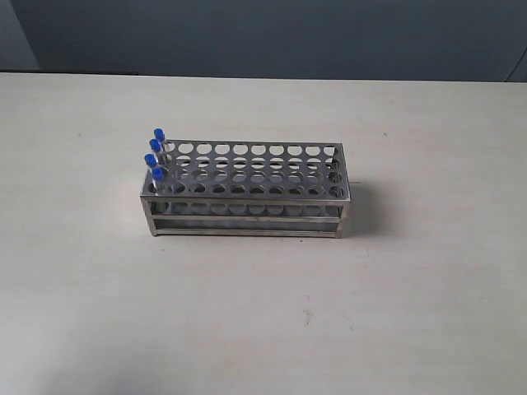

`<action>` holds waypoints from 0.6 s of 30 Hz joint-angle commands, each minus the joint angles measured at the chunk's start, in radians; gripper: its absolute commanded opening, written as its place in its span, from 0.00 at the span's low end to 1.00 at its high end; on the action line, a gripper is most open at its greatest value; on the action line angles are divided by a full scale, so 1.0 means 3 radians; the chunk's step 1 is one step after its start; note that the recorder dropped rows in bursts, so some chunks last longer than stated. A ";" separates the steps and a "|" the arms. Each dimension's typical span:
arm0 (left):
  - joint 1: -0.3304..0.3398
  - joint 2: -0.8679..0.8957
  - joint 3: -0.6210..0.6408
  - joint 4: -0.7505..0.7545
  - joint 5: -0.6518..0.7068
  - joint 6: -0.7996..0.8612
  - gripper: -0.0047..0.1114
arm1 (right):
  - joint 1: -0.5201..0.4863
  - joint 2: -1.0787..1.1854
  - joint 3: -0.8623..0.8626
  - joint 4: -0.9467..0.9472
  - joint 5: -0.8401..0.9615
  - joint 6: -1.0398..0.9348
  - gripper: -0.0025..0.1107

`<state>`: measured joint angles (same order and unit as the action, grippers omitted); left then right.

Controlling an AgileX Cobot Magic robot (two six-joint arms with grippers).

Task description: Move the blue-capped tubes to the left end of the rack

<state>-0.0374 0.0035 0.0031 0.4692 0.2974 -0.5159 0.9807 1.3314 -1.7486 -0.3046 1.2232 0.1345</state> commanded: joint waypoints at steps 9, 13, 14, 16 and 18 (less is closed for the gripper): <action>-0.0021 -0.0012 -0.0010 0.0000 -0.0023 -0.0002 0.05 | -0.0012 -0.0616 0.0240 -0.0464 -0.0007 0.0548 0.02; -0.0021 -0.0012 -0.0010 0.0000 -0.0023 -0.0002 0.05 | -0.0037 -0.0936 0.0990 -0.0865 -0.0160 0.0897 0.02; -0.0021 -0.0012 -0.0010 0.0000 -0.0023 -0.0002 0.05 | -0.0122 -0.1010 0.1188 -0.0882 -0.0336 0.0942 0.02; -0.0021 -0.0012 -0.0010 0.0000 -0.0023 -0.0002 0.05 | -0.0398 -0.1130 0.1566 -0.0794 -0.0777 0.0956 0.02; -0.0021 -0.0012 -0.0010 0.0000 -0.0023 -0.0002 0.05 | -0.0728 -0.1257 0.2007 -0.0671 -0.1362 0.0956 0.02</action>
<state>-0.0374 0.0035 0.0031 0.4692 0.2974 -0.5159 0.8645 0.9998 -1.2905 -0.5266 1.0082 0.4082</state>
